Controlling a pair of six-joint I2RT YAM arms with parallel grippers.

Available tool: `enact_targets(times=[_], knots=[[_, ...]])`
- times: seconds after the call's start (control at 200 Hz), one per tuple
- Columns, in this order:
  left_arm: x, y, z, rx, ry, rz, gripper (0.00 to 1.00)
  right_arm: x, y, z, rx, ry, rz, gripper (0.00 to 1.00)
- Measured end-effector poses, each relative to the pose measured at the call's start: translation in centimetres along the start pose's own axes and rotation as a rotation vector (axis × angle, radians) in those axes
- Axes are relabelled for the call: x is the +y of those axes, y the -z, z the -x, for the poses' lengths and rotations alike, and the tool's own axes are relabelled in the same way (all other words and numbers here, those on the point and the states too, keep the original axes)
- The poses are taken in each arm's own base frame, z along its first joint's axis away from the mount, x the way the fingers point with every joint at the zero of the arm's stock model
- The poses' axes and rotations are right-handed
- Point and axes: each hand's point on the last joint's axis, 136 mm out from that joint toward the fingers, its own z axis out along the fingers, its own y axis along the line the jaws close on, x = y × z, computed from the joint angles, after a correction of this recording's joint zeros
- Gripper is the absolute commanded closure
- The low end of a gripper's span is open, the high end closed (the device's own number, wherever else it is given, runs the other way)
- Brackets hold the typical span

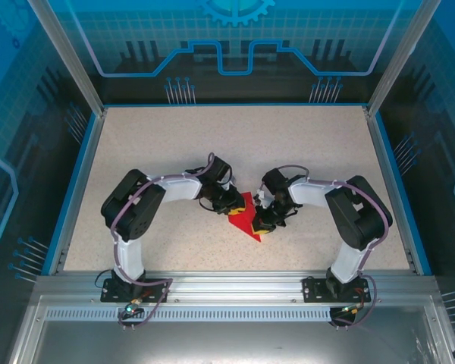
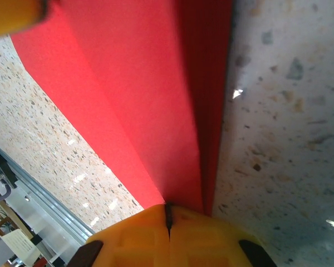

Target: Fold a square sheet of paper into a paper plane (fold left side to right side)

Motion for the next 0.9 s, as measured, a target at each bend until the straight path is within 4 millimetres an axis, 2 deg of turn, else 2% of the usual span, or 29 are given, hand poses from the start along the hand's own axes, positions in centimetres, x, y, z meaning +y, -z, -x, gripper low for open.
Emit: enact_targets(times=[0.145, 0.255, 0.36, 0.485, 0.68, 0.9], knots=[[-2.7, 2.3, -0.3, -0.042, -0.073, -0.053, 0.83, 0.0, 0.0, 0.0, -0.001, -0.004, 0.017, 1.00], [-3.5, 2.2, -1.4, -0.027, -0.105, -0.069, 0.84, 0.1, 0.0, 0.1, -0.002, -0.002, 0.021, 1.00], [-3.2, 1.0, -3.0, 0.019, -0.117, -0.059, 0.85, 0.1, 0.0, 0.1, -0.002, -0.003, 0.025, 1.00], [-2.7, -0.7, -4.1, 0.063, -0.119, -0.046, 0.86, 0.1, 0.0, 0.1, 0.004, -0.010, 0.035, 1.00], [-1.5, -2.3, -4.1, 0.080, -0.102, -0.038, 0.86, 0.1, 0.0, 0.1, 0.005, -0.010, 0.038, 1.00], [-0.5, -3.2, -4.1, 0.087, -0.082, -0.032, 0.87, 0.1, -0.1, 0.1, 0.007, -0.013, 0.038, 1.00]])
